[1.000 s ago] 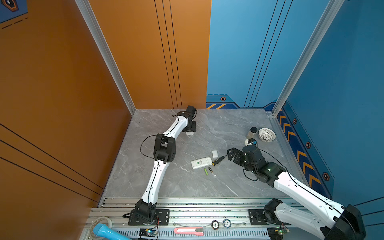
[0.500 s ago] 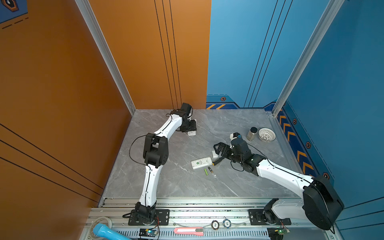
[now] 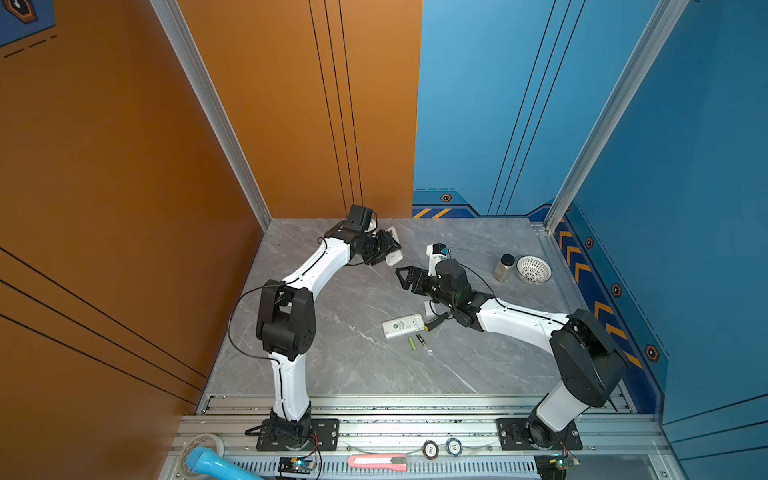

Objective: Unload the batteries from the remote control
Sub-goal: 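Lift the white remote with the left gripper while the right grasps its edge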

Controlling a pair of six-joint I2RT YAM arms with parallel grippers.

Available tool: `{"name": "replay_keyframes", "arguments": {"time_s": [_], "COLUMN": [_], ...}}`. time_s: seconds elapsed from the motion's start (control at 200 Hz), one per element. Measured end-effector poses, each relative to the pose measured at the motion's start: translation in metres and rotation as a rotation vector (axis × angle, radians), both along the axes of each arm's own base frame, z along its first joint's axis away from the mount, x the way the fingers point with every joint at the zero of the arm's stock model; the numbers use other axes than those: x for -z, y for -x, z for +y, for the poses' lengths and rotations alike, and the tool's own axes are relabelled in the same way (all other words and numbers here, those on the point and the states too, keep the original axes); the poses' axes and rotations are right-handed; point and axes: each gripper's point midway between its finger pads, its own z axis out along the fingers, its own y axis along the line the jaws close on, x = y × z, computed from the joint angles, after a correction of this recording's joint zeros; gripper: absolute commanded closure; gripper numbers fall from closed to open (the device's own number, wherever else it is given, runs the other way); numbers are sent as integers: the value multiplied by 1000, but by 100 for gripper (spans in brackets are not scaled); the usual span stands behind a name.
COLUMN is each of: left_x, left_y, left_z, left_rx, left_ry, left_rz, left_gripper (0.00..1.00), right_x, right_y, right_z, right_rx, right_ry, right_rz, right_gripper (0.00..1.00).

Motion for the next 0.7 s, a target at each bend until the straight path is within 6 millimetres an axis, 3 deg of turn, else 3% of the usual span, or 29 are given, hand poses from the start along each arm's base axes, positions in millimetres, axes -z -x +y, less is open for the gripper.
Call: {"name": "replay_keyframes", "arguments": {"time_s": [0.26,0.395,0.701], "left_x": [-8,-14,-20], "left_y": [12,20,33], "left_z": [-9,-12,-21], "left_rx": [-28,-36,-42], "left_ry": [48,80,154], "left_rz": [11,12,18], "left_gripper": [64,64,65], "right_x": [4,11,4], "right_y": [-14,-17,-22], "right_z": [15,14,13], "right_rx": [-12,5,32], "right_ry": [-24,-20,-36], "right_rz": [1,15,4], "right_gripper": [33,41,63]}}
